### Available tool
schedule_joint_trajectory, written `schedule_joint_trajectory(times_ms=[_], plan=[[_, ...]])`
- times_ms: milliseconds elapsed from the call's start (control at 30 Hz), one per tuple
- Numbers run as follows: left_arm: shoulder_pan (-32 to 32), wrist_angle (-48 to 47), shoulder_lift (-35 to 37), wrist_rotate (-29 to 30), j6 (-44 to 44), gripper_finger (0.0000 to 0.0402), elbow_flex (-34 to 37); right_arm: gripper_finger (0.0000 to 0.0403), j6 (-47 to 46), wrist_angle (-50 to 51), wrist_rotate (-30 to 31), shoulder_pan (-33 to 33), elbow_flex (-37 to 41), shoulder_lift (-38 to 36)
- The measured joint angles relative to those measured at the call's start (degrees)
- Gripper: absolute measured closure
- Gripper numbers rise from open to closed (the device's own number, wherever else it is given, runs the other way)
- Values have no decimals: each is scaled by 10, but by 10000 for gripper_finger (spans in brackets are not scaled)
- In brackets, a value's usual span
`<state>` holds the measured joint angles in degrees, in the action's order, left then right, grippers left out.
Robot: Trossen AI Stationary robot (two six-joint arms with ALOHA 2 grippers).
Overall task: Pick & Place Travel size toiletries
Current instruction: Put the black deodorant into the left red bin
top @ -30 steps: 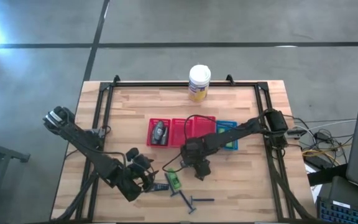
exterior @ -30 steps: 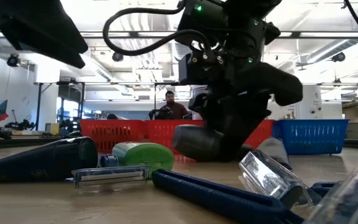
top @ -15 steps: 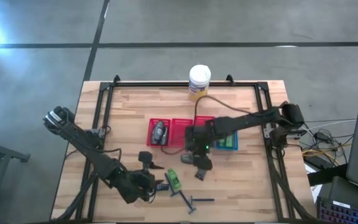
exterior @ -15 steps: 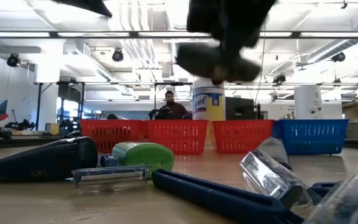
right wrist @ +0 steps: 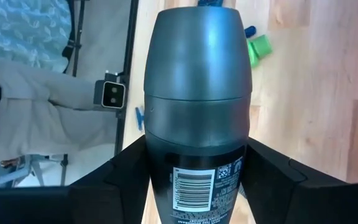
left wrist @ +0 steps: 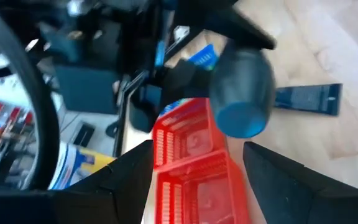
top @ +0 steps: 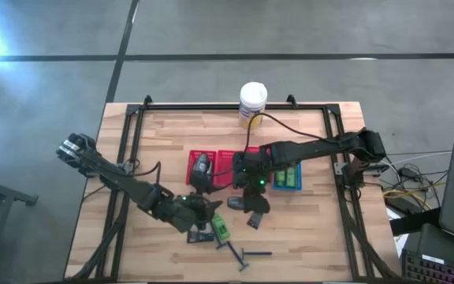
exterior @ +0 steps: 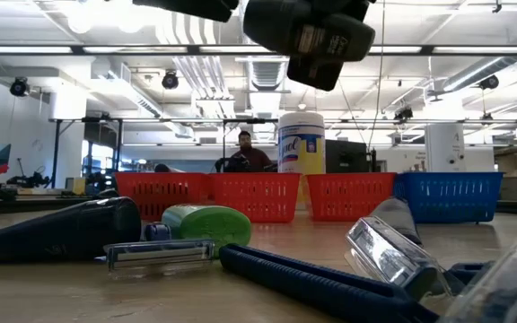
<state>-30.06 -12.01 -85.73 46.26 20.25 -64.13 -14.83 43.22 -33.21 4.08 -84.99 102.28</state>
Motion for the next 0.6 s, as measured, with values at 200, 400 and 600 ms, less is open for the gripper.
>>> schedule_joint_trajectory(times_ms=[200,400,600], plan=[[-1,51,0,-43,52,149,7,203,0,2,0,-7,0,1],[6,103,-22,-83,86,149,8,204,-2,3,0,-7,0,1],[13,125,-64,-81,115,149,1,201,-13,4,-1,-9,0,1]])
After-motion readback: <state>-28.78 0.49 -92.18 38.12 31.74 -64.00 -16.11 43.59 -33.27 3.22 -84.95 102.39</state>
